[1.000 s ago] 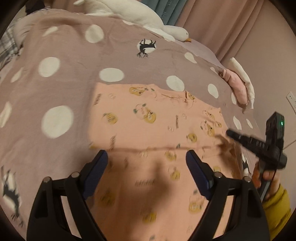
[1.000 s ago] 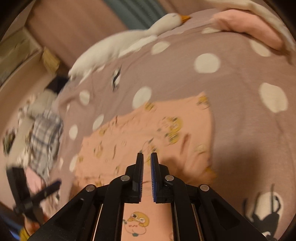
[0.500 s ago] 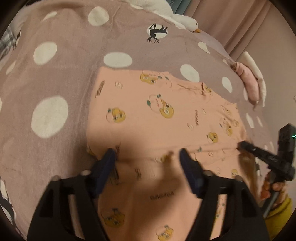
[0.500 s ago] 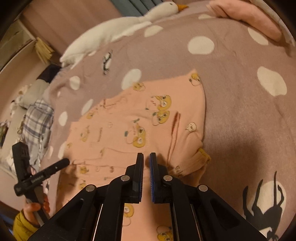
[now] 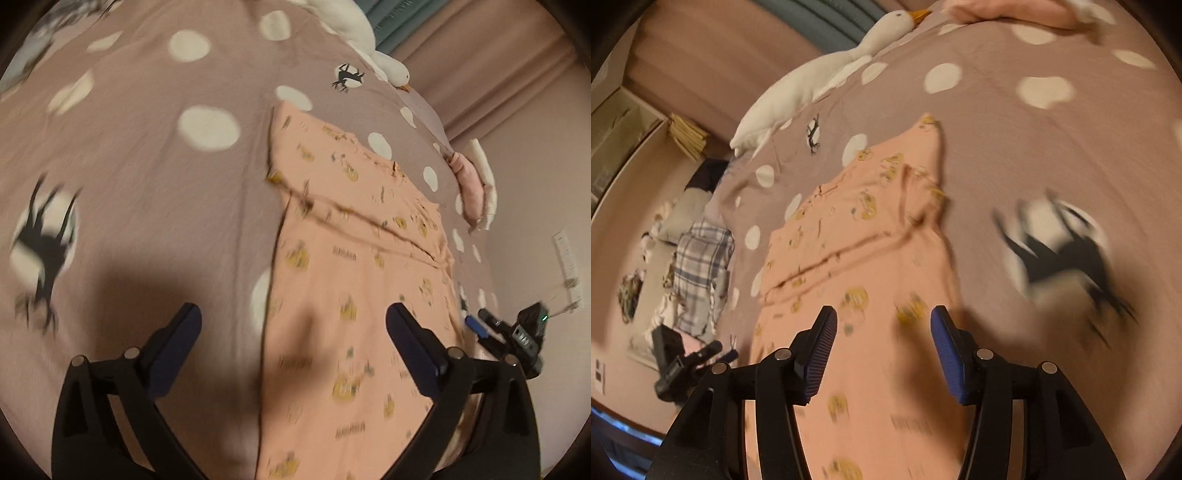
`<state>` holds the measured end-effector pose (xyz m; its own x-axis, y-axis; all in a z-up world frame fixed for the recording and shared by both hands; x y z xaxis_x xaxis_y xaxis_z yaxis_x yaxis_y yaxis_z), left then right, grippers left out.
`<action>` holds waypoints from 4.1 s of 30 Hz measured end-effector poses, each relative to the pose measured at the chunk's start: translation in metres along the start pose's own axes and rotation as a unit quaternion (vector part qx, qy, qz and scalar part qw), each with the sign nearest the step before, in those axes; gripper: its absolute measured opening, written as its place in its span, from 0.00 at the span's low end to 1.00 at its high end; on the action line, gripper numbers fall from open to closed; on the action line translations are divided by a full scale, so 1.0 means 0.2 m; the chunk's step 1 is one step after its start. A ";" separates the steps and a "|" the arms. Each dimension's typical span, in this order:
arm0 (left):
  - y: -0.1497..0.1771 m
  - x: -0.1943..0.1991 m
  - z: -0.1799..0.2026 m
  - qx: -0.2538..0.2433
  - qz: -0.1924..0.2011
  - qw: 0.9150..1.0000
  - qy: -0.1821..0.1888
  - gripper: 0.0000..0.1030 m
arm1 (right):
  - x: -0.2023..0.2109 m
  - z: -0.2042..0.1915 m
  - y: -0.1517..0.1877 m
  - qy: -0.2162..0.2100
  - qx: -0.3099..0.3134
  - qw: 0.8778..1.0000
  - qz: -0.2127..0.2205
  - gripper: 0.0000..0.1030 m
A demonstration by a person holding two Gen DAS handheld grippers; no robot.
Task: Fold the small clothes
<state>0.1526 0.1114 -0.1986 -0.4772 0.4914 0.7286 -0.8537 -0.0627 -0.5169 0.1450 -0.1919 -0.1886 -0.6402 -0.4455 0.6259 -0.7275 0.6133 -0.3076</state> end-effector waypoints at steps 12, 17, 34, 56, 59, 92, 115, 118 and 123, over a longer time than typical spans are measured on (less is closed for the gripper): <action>0.30 0.01 0.15 0.020 -0.031 0.994 0.099 0.97 | 0.19 0.22 0.29 0.016 -0.027 0.999 -0.023 0.53; 0.37 0.02 0.20 0.021 -0.044 0.991 0.128 0.97 | 0.23 0.22 0.38 0.012 -0.017 0.999 -0.038 0.53; 0.40 -0.08 0.36 0.013 -0.058 0.983 0.173 0.97 | 0.00 0.08 0.45 -0.065 -0.015 0.993 -0.097 0.55; 0.54 0.00 0.33 0.028 -0.059 0.982 0.175 0.66 | 0.08 0.09 0.59 -0.083 -0.023 0.989 -0.121 0.55; 0.54 0.02 0.33 0.028 -0.059 0.983 0.169 0.66 | 0.08 0.09 0.59 -0.082 -0.030 0.989 -0.120 0.55; 0.63 0.19 0.15 0.099 -0.035 0.983 0.148 0.02 | 0.16 0.23 0.61 -0.065 -0.068 0.992 -0.088 0.06; 0.10 0.32 0.40 0.036 0.061 0.976 0.207 0.02 | 0.26 -0.26 0.24 -0.195 0.001 0.981 -0.011 0.06; 0.01 0.31 0.41 0.032 0.070 0.975 0.208 0.02 | 0.27 -0.31 0.16 -0.205 0.011 0.979 0.005 0.06; -0.15 0.28 0.41 0.033 0.089 0.973 0.208 0.02 | 0.26 -0.39 0.03 -0.214 0.020 0.976 0.027 0.06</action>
<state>0.1342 0.0693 -0.1045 -0.5048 0.7764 0.3775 -0.7835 -0.2285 -0.5779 0.1265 -0.1611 -0.1009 -0.7157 -0.6506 0.2540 -0.6939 0.6211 -0.3642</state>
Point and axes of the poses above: each gripper's, at about its wrist camera, not at the fingertips, and x roughly against the way its jaws point, z to its right, y to its underside, the point moved 7 cm from there along -x, roughly the way its jaws point, and after that the axes turned 12 degrees about -x, right-handed, at the moved point
